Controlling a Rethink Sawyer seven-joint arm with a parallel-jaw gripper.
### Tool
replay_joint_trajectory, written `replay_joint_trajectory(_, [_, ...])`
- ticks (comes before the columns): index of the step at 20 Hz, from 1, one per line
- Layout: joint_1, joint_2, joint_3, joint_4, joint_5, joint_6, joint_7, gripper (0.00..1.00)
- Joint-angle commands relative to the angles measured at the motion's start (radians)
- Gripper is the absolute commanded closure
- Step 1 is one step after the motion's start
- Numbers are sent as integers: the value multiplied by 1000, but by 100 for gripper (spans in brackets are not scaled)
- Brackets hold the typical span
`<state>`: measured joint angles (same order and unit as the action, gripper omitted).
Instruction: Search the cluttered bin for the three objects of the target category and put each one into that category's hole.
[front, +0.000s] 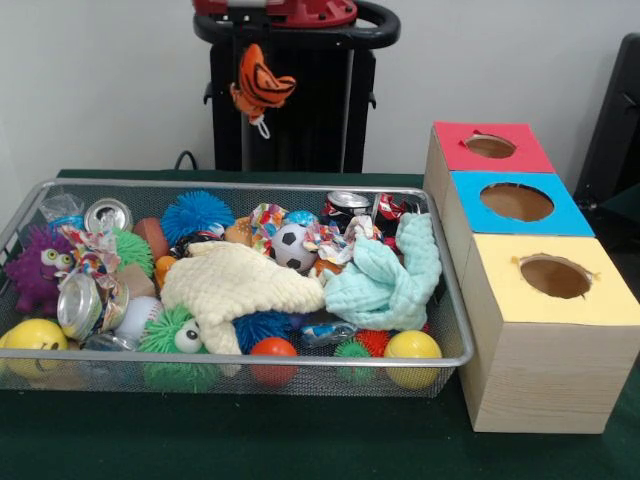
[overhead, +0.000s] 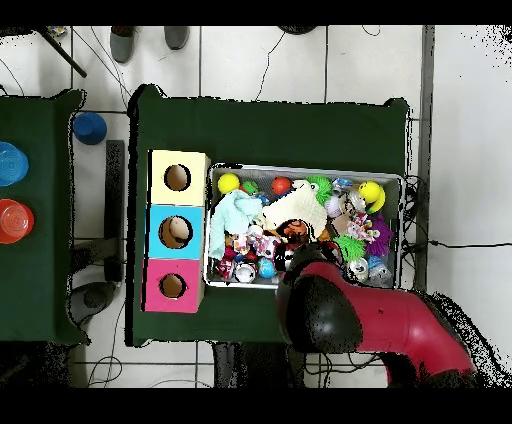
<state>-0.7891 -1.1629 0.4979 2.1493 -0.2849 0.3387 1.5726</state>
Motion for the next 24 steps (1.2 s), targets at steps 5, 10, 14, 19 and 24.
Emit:
replay_joint_trajectory(5, [100,-58,-16,95,119,116,138,100])
replay_joint_trajectory(10, [167,-80,-60,116,145,125,176,100])
replay_joint_trajectory(14, [229,-78,-105,121,155,110,207,100])
replay_joint_trajectory(19, [303,-59,-153,109,160,94,241,100])
replay_joint_trajectory(24, [385,-34,-223,102,156,59,286,100])
